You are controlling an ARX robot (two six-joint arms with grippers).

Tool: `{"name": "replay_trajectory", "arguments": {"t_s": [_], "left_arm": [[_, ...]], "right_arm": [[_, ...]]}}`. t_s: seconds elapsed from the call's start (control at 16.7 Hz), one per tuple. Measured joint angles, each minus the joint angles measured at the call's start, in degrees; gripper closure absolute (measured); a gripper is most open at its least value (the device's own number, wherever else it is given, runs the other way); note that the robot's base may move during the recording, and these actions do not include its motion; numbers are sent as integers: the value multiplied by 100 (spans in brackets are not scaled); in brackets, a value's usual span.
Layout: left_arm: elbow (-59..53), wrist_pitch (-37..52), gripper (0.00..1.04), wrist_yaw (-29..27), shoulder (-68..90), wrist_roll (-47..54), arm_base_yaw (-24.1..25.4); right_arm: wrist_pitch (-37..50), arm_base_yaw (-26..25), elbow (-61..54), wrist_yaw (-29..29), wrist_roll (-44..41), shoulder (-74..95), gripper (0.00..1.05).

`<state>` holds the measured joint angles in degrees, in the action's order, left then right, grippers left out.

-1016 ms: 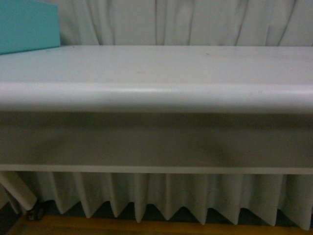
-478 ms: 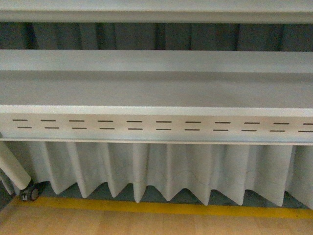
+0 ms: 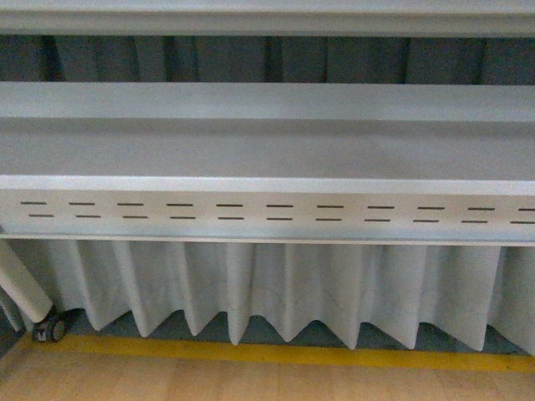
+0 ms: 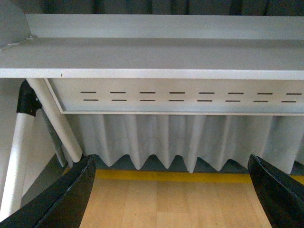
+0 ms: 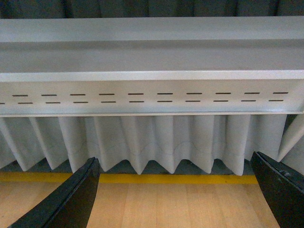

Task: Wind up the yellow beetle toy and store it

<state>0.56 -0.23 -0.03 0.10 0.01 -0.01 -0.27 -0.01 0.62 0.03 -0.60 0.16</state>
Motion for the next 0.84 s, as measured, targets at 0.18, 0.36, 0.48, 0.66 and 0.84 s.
{"name": "replay_trajectory", "arguments": {"t_s": [0.18, 0.36, 0.48, 0.66, 0.84], "left_arm": [[0, 0, 7, 0, 0, 0, 0], [0, 0, 7, -2, 0, 0, 0], [0, 0, 7, 0, 0, 0, 0], [0, 0, 7, -2, 0, 0, 0], [0, 0, 7, -2, 0, 0, 0]], "right_arm": [[0, 0, 0, 0, 0, 0, 7], [0, 0, 0, 0, 0, 0, 7], [0, 0, 0, 0, 0, 0, 7], [0, 0, 0, 0, 0, 0, 7], [0, 0, 0, 0, 0, -2, 7]]}}
